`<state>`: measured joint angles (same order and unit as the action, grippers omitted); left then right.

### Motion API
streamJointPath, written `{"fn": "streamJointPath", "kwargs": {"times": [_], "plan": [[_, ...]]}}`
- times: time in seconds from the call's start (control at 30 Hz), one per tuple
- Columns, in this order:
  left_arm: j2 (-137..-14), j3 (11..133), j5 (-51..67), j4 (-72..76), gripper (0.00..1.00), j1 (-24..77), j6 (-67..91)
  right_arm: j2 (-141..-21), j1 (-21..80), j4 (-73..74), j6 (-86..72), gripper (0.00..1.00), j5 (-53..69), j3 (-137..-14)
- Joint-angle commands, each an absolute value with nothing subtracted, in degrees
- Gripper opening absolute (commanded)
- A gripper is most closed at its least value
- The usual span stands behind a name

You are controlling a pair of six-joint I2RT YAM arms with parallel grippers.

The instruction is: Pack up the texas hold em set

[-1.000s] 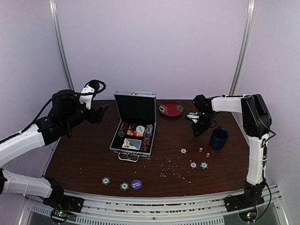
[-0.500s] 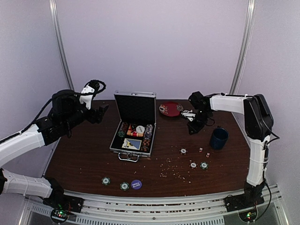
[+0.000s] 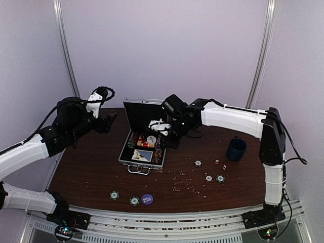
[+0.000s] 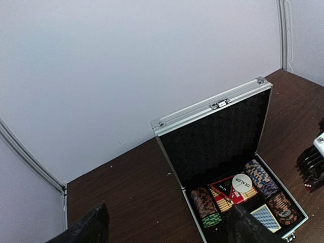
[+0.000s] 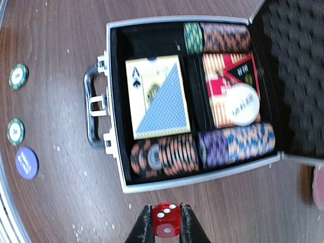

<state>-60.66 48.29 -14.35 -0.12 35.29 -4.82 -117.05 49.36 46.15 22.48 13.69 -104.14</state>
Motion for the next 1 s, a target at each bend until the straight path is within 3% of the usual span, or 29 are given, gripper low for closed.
{"fn": "streamJointPath", "kwargs": {"times": [0.0, 0.4, 0.7, 0.8, 0.97], "plan": [[-59.6, 49.1, -15.0, 2.1, 0.82, 35.0, -5.2, -123.4, 50.6, 47.1, 22.4, 0.07, 12.9, -111.4], [-58.7, 49.3, -14.2, 2.0, 0.82, 35.0, -5.2, -140.0, 51.1, 45.3, 20.6, 0.06, 8.7, -129.8], [-58.6, 49.3, -14.1, 2.0, 0.82, 35.0, -5.2, -143.7, 50.8, 44.0, 20.8, 0.06, 5.3, -130.4], [-58.7, 49.3, -14.0, 2.0, 0.82, 35.0, -5.3, -144.2, 50.4, 43.7, 20.8, 0.08, 5.2, -130.3], [-58.7, 49.3, -14.0, 1.9, 0.82, 35.0, -5.2, -143.7, 50.3, 43.9, 20.5, 0.22, 6.0, -130.3]]}}
